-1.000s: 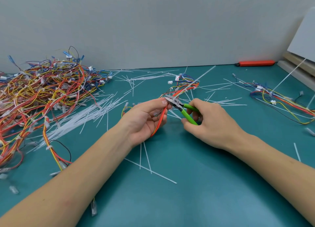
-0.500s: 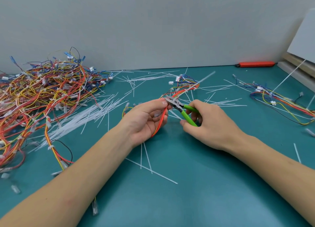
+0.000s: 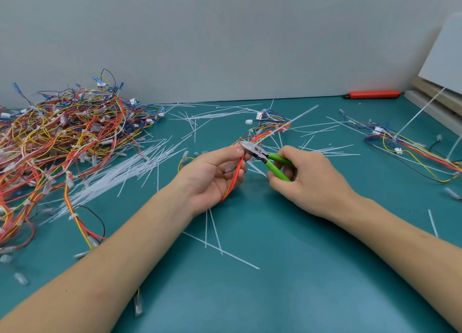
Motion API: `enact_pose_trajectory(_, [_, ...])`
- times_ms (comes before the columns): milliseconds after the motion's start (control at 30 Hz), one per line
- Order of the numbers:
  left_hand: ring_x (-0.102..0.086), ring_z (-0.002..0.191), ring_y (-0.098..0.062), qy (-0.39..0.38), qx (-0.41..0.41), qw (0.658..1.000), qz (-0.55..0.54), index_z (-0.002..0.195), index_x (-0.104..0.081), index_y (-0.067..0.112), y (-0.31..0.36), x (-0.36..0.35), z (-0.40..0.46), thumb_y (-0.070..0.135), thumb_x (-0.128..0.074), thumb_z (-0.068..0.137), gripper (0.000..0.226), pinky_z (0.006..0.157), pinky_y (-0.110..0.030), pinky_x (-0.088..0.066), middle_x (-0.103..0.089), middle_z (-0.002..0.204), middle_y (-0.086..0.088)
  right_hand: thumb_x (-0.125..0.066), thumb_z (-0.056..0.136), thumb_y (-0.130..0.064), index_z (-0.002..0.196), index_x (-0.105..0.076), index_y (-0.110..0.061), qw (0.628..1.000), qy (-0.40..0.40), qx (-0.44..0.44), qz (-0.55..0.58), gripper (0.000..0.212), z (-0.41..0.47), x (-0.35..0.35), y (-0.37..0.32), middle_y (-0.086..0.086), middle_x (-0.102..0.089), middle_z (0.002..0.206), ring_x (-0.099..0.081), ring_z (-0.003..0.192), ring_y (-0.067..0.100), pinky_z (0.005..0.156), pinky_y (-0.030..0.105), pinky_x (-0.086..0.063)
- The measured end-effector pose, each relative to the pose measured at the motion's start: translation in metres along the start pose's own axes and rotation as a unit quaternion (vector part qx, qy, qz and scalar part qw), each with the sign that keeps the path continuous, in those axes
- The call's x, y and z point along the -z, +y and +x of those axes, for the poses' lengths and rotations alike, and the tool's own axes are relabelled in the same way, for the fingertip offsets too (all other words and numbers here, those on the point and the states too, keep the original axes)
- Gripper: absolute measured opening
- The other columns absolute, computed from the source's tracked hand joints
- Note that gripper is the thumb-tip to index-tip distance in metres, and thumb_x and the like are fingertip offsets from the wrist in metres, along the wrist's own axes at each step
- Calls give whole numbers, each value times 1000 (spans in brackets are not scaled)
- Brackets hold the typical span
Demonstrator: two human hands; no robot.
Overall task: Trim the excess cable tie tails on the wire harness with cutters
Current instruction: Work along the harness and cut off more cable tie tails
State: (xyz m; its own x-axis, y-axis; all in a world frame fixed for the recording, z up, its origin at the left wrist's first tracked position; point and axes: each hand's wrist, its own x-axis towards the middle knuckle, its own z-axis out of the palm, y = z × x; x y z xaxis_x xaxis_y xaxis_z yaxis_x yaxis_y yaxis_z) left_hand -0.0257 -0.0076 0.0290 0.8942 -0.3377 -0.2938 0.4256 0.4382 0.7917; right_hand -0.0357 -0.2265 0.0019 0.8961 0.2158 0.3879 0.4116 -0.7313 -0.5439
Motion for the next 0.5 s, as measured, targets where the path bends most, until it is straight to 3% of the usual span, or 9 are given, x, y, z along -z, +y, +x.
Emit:
enact_pose_trajectory(133, [-63,66,-11,6,-3,1000,3,98,-73,7,-1,-1,0,10,-75,75,23,55,-21,-55,-72,85,-6,-68,82,-53,91,-57,-33,1000,-7,-2,-7,24,0,-3,-1,-11,-60,74,-57,70,8,63,35,-50])
enact_pose_trajectory(300, [-62,66,-11,-1,1,1000,2,93,-75,9,0,1,1,11,-75,76,17,56,-20,-54,-71,85,-5,-69,85,-43,82,-53,-30,1000,-4,-8,-17,21,1,-2,0,-13,-59,71,-53,66,10,55,30,-42])
enact_pose_trajectory(500, [-62,67,-11,-2,2,1000,2,96,-75,9,0,1,1,10,-75,77,19,56,-20,-55,-71,85,-5,-70,84,-39,81,-56,-27,1000,8,-12,-25,18,0,0,0,-12,-59,68,-54,65,12,54,29,-43])
